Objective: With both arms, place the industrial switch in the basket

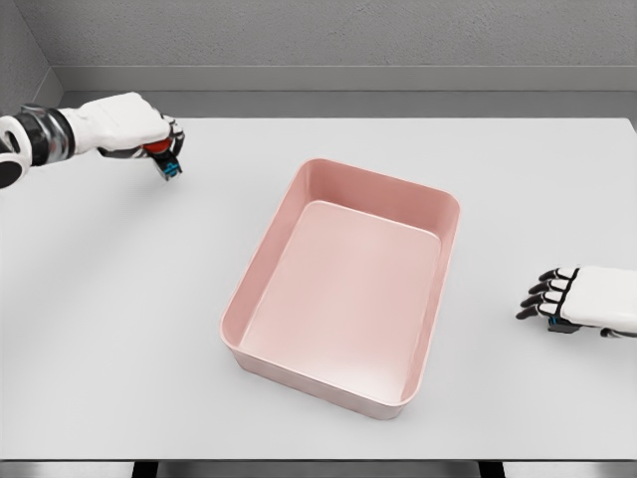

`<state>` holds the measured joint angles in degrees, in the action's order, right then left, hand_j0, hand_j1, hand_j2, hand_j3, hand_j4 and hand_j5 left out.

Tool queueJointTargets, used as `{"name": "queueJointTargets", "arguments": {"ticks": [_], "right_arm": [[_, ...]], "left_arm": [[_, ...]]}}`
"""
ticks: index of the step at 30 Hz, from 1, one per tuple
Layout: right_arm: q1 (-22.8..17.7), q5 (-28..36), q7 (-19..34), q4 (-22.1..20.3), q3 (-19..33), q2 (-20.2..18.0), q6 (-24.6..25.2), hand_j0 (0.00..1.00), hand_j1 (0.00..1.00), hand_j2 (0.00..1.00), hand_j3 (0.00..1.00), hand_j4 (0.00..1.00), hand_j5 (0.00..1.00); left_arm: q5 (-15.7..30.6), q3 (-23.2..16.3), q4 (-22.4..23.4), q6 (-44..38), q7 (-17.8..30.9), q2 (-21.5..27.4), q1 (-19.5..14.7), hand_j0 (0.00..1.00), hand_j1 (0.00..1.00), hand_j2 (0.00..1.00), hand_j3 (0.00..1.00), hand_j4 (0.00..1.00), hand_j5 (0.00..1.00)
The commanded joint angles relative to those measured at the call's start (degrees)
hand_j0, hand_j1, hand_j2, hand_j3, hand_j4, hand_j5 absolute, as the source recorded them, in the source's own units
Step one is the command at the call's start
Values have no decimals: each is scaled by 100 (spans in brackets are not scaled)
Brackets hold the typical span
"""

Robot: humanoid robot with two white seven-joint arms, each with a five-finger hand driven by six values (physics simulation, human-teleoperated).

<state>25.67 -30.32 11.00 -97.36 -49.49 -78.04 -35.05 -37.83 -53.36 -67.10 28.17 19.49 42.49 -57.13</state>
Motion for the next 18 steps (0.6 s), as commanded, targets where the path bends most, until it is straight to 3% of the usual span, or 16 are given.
{"name": "queueJointTargets", "arguments": {"ticks": [1, 4, 7, 14, 18], "right_arm": [[0, 26, 17, -11, 1, -10, 5, 87, 87, 87, 87, 87, 87], [0, 26, 17, 15, 36, -10, 5, 86, 86, 86, 86, 86, 86], [0, -18, 17, 50, 63, 8, 5, 82, 82, 82, 82, 82, 82], [0, -97, 17, 50, 115, 113, 5, 69, 69, 69, 69, 69, 69], [0, -106, 17, 50, 150, 113, 5, 65, 65, 65, 65, 65, 65]], "left_arm": [[285, 97, -180, 496, 20, 110, -9, 35, 35, 35, 35, 35, 35], [689, 97, -198, 683, 11, 189, -176, 35, 35, 35, 35, 35, 35], [1181, 106, -698, 683, 178, 400, -246, 35, 35, 35, 35, 35, 35], [1454, 106, -2192, 683, 389, 391, -317, 35, 35, 35, 35, 35, 35], [1656, 97, -2781, 683, 389, 383, -325, 35, 35, 35, 35, 35, 35]]}}
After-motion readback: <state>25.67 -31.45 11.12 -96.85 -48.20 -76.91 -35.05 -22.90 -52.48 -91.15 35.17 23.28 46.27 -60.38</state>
